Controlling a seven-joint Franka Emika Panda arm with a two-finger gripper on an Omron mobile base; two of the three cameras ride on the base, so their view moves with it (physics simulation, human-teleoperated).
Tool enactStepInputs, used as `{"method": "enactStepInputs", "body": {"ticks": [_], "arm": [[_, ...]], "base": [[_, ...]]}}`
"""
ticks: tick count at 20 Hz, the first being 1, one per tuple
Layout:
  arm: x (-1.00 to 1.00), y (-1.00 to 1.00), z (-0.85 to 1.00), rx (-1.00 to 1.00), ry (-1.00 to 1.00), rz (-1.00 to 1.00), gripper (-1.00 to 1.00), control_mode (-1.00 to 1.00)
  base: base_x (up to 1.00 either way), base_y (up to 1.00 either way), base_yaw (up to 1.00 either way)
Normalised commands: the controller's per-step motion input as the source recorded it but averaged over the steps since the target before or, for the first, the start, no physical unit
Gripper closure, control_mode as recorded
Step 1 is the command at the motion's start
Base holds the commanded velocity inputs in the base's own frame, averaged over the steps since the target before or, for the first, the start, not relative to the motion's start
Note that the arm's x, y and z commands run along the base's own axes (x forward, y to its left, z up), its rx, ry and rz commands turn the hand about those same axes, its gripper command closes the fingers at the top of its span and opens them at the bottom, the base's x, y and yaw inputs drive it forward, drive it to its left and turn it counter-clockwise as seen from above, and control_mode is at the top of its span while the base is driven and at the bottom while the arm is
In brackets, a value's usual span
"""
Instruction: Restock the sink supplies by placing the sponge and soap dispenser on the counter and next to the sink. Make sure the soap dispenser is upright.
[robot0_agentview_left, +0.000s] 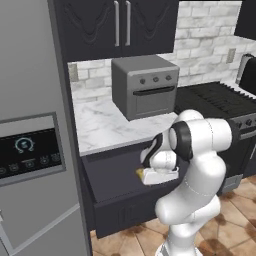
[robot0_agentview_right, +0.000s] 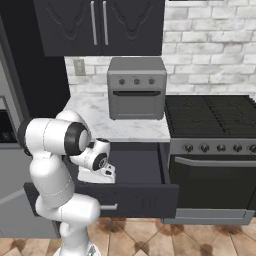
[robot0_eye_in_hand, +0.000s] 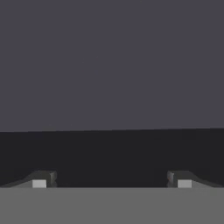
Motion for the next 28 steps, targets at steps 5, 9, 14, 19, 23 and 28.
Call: {"method": "enactStepInputs", "body": {"ticks": [5, 9, 14, 19, 23, 28], "arm": [[-0.35, -0.08, 0.02, 0.02, 0.22, -0.04, -1.00, -1.00], [0.14, -0.05, 0.13, 0.00, 0.13, -0.02, -1.00, -1.00], [0.70, -0.04, 0.18, 0.00, 0.00, 0.00, -1.00, -1.00], [0.39, 0.00, -0.02, -0.02, -0.05, 0.00, -1.00, -1.00], [0.36, 0.06, -0.21, -0.01, -0.08, 0.00, -1.00, -1.00], [0.32, 0.01, -0.20, -0.03, -0.11, 0.00, -1.00, -1.00]], "base": [[0.00, 0.00, 0.00], [0.00, 0.00, 0.00], [0.00, 0.00, 0.00], [0.00, 0.00, 0.00], [0.00, 0.00, 0.00], [0.00, 0.00, 0.00]]}}
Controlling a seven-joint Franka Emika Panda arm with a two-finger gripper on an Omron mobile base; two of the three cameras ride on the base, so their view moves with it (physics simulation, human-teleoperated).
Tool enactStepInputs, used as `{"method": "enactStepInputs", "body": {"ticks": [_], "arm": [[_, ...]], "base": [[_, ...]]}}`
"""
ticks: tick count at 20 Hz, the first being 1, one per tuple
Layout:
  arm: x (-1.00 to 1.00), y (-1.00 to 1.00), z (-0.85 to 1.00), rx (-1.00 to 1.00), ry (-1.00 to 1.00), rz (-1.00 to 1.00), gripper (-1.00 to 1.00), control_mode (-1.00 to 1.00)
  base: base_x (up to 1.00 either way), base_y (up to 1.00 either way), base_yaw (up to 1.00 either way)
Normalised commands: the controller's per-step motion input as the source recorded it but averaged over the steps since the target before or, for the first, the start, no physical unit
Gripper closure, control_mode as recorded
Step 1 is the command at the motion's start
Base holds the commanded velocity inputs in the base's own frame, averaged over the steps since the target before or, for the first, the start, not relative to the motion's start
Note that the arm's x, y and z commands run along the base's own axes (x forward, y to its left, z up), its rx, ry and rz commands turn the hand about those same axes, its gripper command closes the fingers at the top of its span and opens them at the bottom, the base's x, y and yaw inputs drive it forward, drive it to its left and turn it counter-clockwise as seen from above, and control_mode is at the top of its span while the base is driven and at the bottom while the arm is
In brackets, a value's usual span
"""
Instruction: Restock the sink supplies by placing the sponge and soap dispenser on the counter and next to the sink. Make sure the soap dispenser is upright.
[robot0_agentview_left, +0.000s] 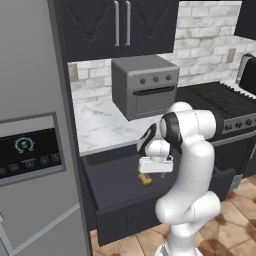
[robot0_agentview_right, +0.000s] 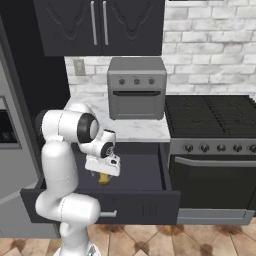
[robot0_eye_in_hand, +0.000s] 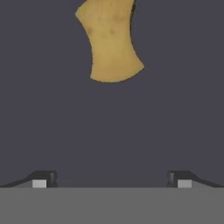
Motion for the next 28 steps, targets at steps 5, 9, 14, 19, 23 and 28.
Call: {"method": "enactStepInputs", "body": {"ticks": [5, 9, 14, 19, 23, 28], "arm": [[0.25, 0.00, -0.29, -0.06, -0.11, 0.00, -1.00, -1.00], [0.24, 0.14, -0.28, -0.06, -0.10, 0.01, -1.00, -1.00], [0.28, 0.10, -0.15, 0.00, -0.08, 0.04, -1.00, -1.00], [0.39, 0.00, -0.13, 0.00, -0.09, 0.05, -1.00, -1.00], [0.38, 0.00, -0.31, 0.00, -0.03, 0.05, -1.00, -1.00], [0.24, 0.02, -0.40, 0.00, 0.00, 0.04, -1.00, -1.00]], "base": [[0.00, 0.00, 0.00], [0.00, 0.00, 0.00], [0.00, 0.00, 0.00], [0.00, 0.00, 0.00], [0.00, 0.00, 0.00], [0.00, 0.00, 0.00]]}}
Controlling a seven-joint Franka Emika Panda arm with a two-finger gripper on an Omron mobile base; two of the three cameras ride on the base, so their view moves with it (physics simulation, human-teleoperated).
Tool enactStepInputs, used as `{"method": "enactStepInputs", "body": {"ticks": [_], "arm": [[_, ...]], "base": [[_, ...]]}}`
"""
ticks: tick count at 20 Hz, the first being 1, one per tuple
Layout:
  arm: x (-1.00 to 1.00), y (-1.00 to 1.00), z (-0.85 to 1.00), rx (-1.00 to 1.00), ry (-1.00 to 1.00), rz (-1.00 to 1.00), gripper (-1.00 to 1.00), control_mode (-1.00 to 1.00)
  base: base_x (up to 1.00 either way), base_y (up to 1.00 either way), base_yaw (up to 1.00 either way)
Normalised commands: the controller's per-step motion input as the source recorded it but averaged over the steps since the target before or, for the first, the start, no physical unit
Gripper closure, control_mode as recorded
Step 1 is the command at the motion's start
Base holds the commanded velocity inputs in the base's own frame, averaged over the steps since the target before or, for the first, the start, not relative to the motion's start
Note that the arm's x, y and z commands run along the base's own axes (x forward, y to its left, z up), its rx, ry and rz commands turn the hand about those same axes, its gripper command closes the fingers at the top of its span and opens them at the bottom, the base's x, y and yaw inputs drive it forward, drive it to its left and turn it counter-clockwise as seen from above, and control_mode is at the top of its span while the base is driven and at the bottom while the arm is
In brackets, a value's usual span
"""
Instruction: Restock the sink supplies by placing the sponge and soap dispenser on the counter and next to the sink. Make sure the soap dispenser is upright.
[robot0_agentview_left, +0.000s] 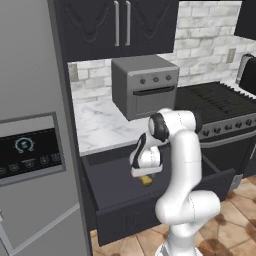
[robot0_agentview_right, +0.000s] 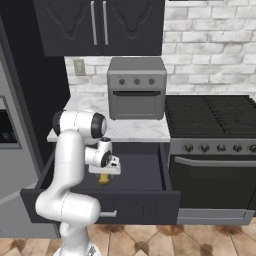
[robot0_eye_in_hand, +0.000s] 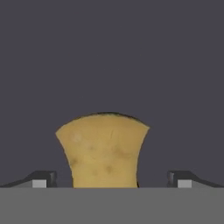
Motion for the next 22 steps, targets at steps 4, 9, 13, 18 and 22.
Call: {"method": "enactStepInputs", "body": {"ticks": [4, 9, 13, 18, 22], "arm": [[0.03, 0.00, -0.31, 0.00, 0.00, 0.01, -1.00, -1.00], [0.04, 0.01, -0.22, 0.00, -0.02, 0.00, -1.00, -1.00], [0.03, 0.11, -0.21, 0.00, -0.01, 0.00, -1.00, -1.00], [-0.03, 0.18, -0.16, 0.00, -0.02, 0.00, 1.00, -1.00], [-0.09, 0.13, 0.04, 0.00, -0.02, 0.00, 1.00, -1.00]], "base": [[0.00, 0.00, 0.00], [0.00, 0.00, 0.00], [0.00, 0.00, 0.00], [0.00, 0.00, 0.00], [0.00, 0.00, 0.00]]}}
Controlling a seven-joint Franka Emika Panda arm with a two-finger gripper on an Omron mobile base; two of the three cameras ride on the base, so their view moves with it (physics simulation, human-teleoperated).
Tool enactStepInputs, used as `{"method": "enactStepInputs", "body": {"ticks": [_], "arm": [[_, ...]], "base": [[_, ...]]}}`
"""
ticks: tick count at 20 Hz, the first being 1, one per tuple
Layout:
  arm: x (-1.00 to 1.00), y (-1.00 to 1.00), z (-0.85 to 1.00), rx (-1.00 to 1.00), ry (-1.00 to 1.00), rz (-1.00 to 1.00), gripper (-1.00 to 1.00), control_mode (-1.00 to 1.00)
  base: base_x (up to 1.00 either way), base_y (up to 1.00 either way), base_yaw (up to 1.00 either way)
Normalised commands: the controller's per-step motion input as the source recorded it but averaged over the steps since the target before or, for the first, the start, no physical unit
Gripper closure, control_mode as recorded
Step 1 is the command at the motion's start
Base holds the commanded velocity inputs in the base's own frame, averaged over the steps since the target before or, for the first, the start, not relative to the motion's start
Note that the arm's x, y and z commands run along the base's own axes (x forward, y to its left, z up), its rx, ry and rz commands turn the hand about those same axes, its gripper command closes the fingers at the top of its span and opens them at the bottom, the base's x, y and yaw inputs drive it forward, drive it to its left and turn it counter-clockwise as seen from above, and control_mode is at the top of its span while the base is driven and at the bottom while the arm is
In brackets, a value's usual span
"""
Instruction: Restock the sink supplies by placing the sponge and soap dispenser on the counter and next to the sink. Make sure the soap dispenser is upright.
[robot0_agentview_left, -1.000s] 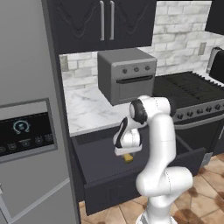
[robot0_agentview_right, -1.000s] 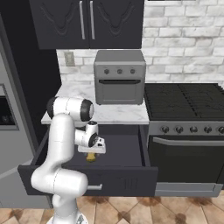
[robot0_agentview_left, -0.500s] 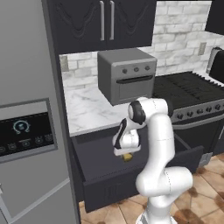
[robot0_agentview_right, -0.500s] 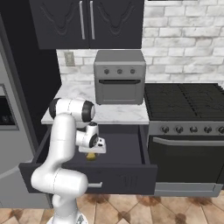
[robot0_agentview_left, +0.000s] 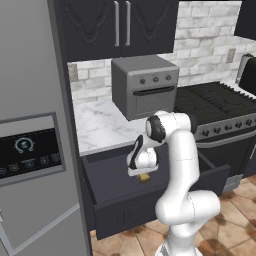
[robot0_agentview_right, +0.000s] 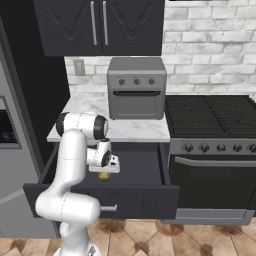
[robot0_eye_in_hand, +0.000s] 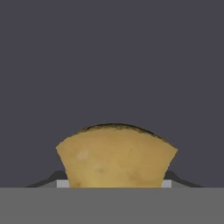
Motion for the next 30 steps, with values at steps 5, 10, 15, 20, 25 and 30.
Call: {"method": "enactStepInputs", "body": {"ticks": [5, 10, 15, 20, 25, 30], "arm": [[-0.22, 0.00, 0.56, 0.00, -0.04, 0.00, 1.00, -1.00], [-0.18, -0.02, 0.89, 0.00, -0.03, -0.01, 1.00, -1.00], [-0.33, -0.10, 0.93, 0.00, 0.00, -0.05, 1.00, -1.00], [-0.34, -0.20, 0.98, 0.00, -0.01, -0.06, 1.00, -1.00], [-0.53, -0.20, 0.89, 0.00, -0.08, -0.05, 1.00, -1.00], [-0.73, -0.17, 0.75, 0.00, -0.14, -0.06, 1.00, -1.00]], "base": [[0.00, 0.00, 0.00], [0.00, 0.00, 0.00], [0.00, 0.00, 0.00], [0.00, 0.00, 0.00], [0.00, 0.00, 0.00], [0.00, 0.00, 0.00]]}}
